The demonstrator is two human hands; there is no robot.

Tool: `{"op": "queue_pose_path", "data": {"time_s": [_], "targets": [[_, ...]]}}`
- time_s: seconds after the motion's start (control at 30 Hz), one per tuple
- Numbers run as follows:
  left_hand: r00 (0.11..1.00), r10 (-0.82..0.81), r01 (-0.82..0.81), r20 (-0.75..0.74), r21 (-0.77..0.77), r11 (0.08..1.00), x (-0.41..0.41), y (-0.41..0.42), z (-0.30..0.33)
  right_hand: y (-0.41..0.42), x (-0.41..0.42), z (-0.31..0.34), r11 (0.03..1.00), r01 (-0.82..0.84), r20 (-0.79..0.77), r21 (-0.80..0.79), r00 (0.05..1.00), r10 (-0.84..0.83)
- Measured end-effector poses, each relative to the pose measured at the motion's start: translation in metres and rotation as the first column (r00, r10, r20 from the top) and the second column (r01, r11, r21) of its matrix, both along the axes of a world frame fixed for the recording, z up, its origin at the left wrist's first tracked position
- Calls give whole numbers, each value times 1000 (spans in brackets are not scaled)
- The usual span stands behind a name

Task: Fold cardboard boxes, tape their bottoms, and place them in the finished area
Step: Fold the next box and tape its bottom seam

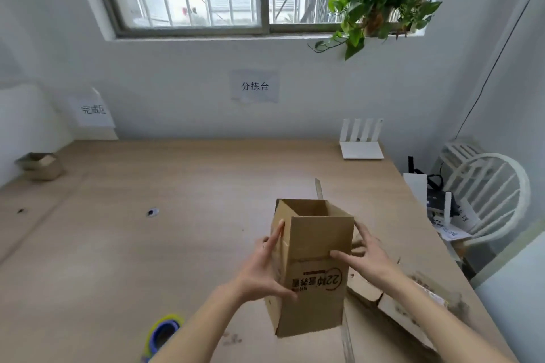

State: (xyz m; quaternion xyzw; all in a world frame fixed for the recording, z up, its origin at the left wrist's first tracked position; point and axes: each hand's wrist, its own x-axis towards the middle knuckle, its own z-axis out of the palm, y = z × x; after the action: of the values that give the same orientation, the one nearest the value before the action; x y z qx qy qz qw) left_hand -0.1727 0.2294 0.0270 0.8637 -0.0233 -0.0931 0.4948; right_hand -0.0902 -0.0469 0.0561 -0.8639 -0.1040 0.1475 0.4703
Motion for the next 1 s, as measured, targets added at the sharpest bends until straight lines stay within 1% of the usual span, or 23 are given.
{"op": "queue_pose_path", "data": {"time_s": [0.13,0.27,0.33,0.4,0.43,0.57,0.63,0.7,0.8,0.9,1.0], "targets": [[998,46,-51,48,114,992,-51,33,-10,35,-47,1,997,-72,-21,2,997,72],[994,110,-108,2,216,970,-90,50,-41,59,-87,-22,994,-109,-75,20,991,110],[993,118,-111,-13,243,964,-107,54,-57,69,-103,-38,981,-184,-102,-55,979,178],[992,122,-110,-28,264,958,-122,58,-68,79,-115,-51,952,-252,-72,-172,967,243],[990,141,-129,-27,268,955,-128,60,-72,83,-120,-55,945,-260,-58,-198,966,253],[970,237,-225,-47,188,956,-143,64,-81,96,-131,-63,919,-284,-43,-272,958,284],[961,271,-260,-51,158,953,-146,63,-82,102,-137,-67,924,-262,-30,-277,964,265],[949,309,-300,-57,125,946,-147,59,-81,105,-141,-71,948,-210,-19,-239,977,212],[920,386,-383,-62,62,922,-149,54,-80,107,-147,-78,958,-194,-58,-211,981,186],[901,434,-429,-32,91,899,-149,54,-84,109,-151,-85,969,-166,-93,-185,984,150],[890,456,-447,-20,157,880,-145,54,-87,116,-153,-91,981,-80,-62,-177,996,70]]}}
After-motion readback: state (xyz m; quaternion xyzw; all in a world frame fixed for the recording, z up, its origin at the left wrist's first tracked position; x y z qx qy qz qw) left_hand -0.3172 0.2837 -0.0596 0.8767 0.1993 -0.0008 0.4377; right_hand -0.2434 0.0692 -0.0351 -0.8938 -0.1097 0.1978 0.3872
